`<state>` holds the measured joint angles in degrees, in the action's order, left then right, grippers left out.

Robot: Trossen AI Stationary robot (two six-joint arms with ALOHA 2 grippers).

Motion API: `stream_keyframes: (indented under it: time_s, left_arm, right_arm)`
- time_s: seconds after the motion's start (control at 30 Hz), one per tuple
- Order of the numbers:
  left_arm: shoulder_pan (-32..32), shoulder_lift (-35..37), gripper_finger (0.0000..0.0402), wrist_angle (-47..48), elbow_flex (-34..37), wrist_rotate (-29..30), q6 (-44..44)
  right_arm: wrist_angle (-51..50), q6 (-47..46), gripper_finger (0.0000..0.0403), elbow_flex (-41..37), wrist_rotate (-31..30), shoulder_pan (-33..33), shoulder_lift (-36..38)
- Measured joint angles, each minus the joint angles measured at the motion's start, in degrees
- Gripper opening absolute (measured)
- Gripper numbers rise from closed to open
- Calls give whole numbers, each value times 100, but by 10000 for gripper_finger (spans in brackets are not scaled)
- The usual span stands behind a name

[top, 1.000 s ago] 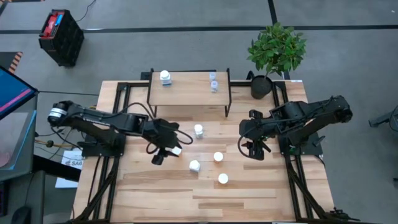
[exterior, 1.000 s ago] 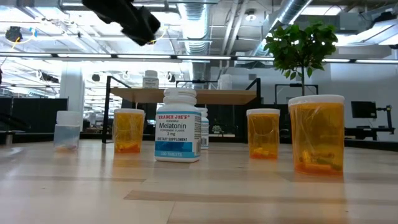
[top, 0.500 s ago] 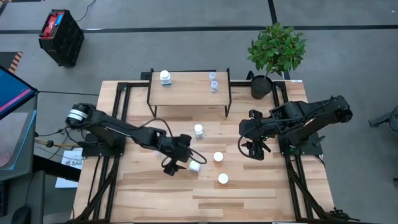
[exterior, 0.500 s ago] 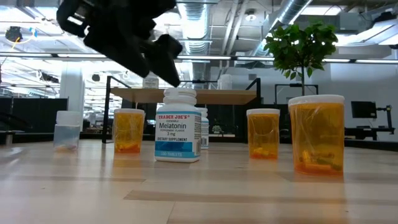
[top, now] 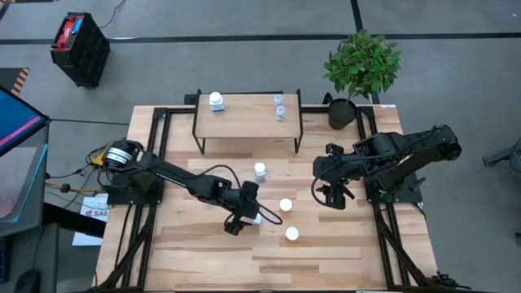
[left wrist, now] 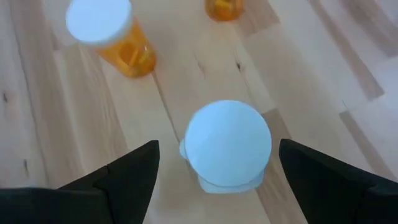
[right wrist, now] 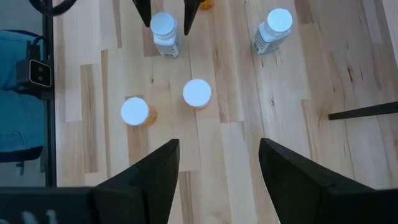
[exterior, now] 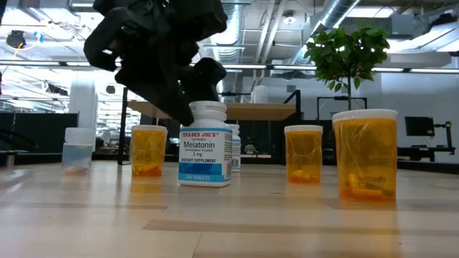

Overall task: Pick and place medicine bottles onto shelf by color
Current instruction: Put the bottom white pill bottle on the shelf aligned with the other white pill bottle

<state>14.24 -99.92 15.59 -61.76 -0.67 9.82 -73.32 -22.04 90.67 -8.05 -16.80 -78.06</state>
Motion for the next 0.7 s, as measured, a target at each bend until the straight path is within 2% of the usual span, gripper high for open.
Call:
stream_keyframes:
  time_s: [0.33,0.47,0.7]
  left_arm:
    - [-2,-56,309,-316,-2,-14,-56]
    - [-2,-56,267,-155,0,-214,-129]
    - [13,-54,161,-168,0,-370,-131]
  right_arm:
    - [-12,0,244,0,0,0,0]
    - [-11,-2,244,0,0,0,2]
    - [-11,-2,244,0,0,0,0]
